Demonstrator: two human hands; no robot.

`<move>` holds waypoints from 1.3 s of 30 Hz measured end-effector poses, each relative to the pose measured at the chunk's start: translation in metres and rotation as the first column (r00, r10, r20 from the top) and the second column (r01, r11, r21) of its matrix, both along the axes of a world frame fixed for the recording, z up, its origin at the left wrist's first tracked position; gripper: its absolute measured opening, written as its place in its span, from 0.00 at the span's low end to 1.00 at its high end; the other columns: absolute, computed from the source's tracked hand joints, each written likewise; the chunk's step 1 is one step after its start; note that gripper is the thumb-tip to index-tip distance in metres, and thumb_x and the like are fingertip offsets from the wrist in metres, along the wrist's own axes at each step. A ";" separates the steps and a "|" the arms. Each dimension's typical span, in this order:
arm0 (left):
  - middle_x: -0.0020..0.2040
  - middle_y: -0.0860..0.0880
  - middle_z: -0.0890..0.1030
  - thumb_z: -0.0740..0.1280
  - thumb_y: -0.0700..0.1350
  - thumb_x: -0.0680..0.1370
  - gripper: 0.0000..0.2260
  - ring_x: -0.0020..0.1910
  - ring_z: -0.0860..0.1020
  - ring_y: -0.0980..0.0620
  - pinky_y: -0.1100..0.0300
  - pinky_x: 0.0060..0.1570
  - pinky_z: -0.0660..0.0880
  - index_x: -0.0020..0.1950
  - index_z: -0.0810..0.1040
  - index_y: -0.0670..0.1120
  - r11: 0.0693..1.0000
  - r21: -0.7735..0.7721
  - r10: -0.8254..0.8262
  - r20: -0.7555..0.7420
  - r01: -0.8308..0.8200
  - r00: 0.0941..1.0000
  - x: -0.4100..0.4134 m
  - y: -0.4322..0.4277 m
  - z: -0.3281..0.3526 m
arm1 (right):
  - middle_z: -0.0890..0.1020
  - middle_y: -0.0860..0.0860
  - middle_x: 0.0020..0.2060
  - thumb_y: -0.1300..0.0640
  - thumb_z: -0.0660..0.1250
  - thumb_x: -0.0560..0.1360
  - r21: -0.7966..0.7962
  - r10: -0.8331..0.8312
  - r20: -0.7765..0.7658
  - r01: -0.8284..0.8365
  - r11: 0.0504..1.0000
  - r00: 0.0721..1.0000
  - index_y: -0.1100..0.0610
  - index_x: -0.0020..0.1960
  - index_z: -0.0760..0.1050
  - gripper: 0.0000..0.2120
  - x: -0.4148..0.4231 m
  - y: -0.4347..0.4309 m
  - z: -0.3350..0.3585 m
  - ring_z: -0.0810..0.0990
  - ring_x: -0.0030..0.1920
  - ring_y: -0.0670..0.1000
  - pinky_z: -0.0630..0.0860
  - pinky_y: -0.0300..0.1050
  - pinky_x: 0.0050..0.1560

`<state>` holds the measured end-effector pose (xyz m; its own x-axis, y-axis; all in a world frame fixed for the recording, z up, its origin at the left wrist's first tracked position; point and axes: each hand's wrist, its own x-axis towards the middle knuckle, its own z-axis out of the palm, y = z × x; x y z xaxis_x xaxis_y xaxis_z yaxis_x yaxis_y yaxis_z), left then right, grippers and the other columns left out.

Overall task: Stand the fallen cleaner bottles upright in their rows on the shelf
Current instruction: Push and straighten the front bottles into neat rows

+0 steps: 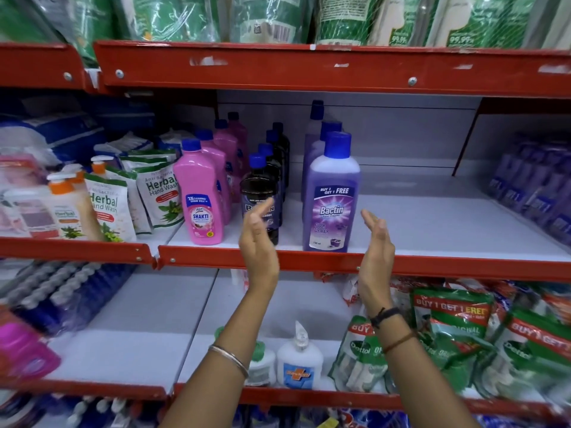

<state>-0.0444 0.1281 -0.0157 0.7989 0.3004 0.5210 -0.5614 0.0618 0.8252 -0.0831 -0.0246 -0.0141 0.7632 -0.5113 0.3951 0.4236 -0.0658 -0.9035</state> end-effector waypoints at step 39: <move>0.71 0.48 0.71 0.42 0.60 0.80 0.26 0.64 0.73 0.58 0.55 0.67 0.67 0.68 0.70 0.51 0.987 -0.099 -0.143 -0.142 0.130 0.979 0.013 0.116 0.004 | 0.76 0.54 0.63 0.37 0.50 0.76 -0.050 0.079 0.198 -0.071 0.996 0.977 0.47 0.63 0.72 0.23 0.025 0.148 -0.022 0.72 0.66 0.49 0.66 0.49 0.69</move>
